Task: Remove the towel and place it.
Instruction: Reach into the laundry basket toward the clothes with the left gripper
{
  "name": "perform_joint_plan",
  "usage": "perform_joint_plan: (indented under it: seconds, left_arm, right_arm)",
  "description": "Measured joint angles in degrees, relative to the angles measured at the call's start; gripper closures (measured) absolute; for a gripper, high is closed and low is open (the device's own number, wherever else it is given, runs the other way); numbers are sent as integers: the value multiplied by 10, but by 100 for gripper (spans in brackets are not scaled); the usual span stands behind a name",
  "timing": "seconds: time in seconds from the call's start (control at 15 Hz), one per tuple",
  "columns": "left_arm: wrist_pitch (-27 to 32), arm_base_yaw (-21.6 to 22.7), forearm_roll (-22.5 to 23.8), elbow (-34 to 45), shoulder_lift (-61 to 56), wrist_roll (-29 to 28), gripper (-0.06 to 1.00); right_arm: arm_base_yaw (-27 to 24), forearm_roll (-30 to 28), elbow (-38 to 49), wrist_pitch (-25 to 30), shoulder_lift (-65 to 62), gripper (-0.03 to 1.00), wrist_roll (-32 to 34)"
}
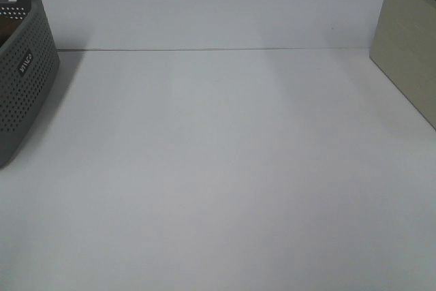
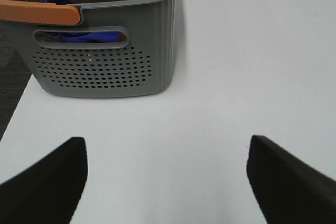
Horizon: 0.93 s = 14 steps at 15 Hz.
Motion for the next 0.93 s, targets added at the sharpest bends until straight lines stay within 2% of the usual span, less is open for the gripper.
perform_joint_plan:
  seconds: [0.2, 0.27, 0.33, 0.47, 0.93]
  left_arm:
    - [0, 0, 0, 0, 0, 0, 18]
    - [0, 0, 5, 0, 0, 0, 14]
    - [0, 0, 9, 0, 0, 0, 4]
    - [0, 0, 20, 0, 0, 0, -3]
    - [0, 0, 20, 0, 0, 0, -4]
  right_arm:
    - [0, 0, 0, 0, 0, 17, 0]
    - [0, 0, 0, 0, 0, 17, 0]
    - [0, 0, 0, 0, 0, 17, 0]
    - [0, 0, 0, 0, 0, 17, 0]
    - [0, 0, 0, 0, 0, 17, 0]
